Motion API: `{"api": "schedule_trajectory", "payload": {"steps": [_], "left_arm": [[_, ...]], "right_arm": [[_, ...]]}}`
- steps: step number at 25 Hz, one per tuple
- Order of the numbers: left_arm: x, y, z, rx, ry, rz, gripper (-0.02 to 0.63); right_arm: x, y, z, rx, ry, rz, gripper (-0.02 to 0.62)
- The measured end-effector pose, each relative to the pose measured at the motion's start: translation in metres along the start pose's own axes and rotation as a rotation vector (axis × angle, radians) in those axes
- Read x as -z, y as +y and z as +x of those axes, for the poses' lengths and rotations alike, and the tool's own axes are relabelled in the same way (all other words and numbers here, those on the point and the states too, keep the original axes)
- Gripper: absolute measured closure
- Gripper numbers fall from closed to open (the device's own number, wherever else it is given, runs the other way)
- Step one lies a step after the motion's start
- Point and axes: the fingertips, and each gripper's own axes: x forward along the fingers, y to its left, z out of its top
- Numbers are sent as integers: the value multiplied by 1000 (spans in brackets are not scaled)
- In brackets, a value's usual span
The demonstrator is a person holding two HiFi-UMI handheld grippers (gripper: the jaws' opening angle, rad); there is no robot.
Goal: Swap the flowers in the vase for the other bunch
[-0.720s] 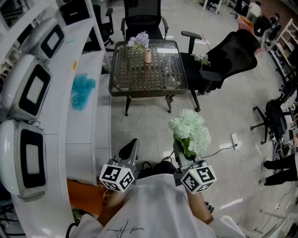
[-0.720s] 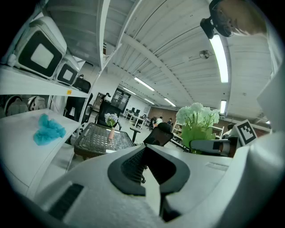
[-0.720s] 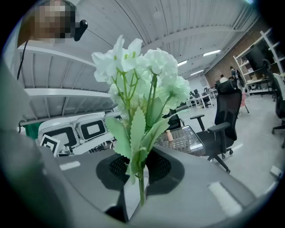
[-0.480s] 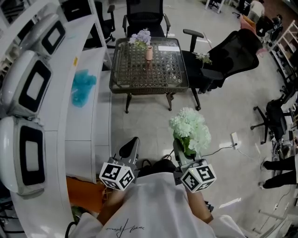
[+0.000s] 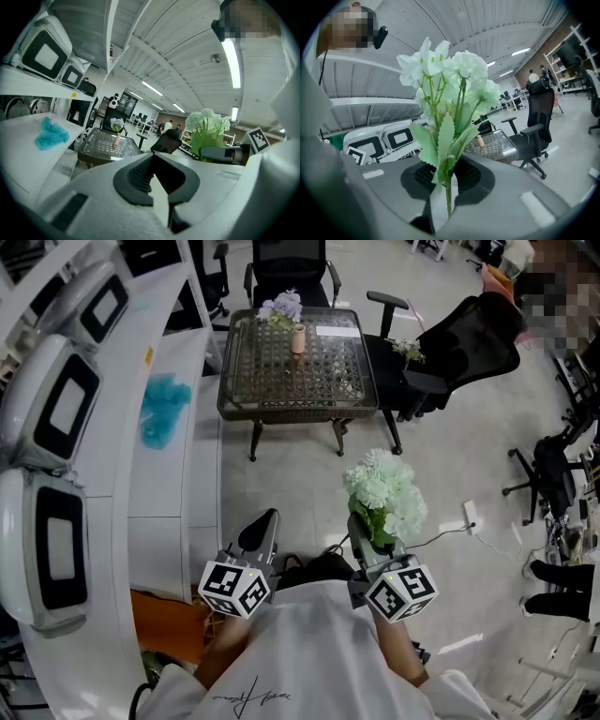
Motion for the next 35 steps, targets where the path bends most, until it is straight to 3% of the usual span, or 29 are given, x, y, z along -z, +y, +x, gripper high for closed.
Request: {"api": "schedule_trajectory", "payload": {"steps": [16, 21, 26, 35], "left_arm": [[6, 5, 31, 0, 41, -22, 609], [-5, 4, 57, -24, 48, 63, 609], [1, 2, 89, 16, 89, 48, 609], [-9, 7, 146, 12, 120, 42, 609]], "right_arm": [[-8, -31, 16, 8, -7, 41, 518], [-18, -49, 31, 6, -2, 47, 518], [-23, -67, 47, 8, 12, 58, 518], [-43, -104, 76, -10, 23, 75, 518]]}}
